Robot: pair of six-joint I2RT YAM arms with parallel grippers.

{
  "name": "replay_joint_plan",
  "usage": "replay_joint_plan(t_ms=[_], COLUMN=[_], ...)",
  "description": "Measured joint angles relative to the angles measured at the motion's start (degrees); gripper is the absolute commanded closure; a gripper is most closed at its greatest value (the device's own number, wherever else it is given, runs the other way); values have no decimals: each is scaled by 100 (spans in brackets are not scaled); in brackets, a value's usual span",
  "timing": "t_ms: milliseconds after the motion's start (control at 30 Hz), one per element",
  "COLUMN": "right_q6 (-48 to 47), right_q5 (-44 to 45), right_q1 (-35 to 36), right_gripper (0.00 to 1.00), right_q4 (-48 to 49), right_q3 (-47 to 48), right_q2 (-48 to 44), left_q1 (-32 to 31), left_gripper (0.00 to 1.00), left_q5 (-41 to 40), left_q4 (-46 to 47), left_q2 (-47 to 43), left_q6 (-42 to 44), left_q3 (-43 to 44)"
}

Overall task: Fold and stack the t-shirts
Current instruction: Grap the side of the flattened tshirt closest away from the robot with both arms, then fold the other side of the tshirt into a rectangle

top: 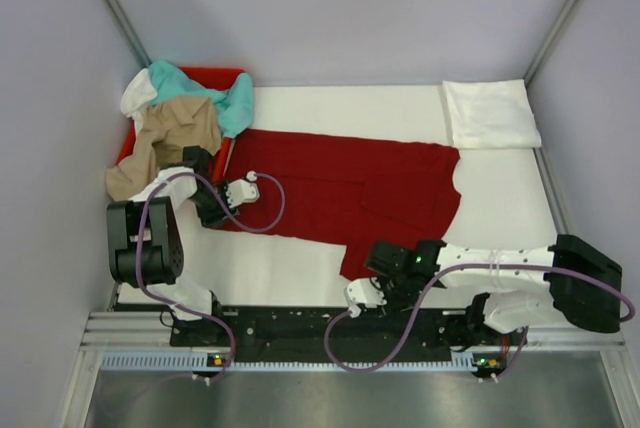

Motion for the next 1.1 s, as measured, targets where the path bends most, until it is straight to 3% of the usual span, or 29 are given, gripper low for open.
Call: replay_joint_plan(t_ms=[167,233,533,833,933,1100], right_q6=[13,11,-192,-341,-579,-1062], right_q5=[216,249,522,369,144,-9], right_q1=[90,96,103,-9,-560,-2640], right_gripper=[99,100,100,100,100,100], right_q4=[177,205,-643,-2776,-3080,-2579], right_q3=[-11,-24,-142,1222,1694,1998], right_q2=[24,2,-787,-1539,-1799,-1871], left_q1=[0,0,0,-103,-131,-136], left_gripper=[88,100,100,100,100,100], left_q5=[175,245,223,149,181,306], left_q4=[127,157,-223,-1849,-2376,-2673], left_q2=[2,13,-92,-1740,-1849,-1005], left_q6=[-57,-79,-201,-243,-280,-678], left_q3=[-7,-13,-11,-262,-151,835])
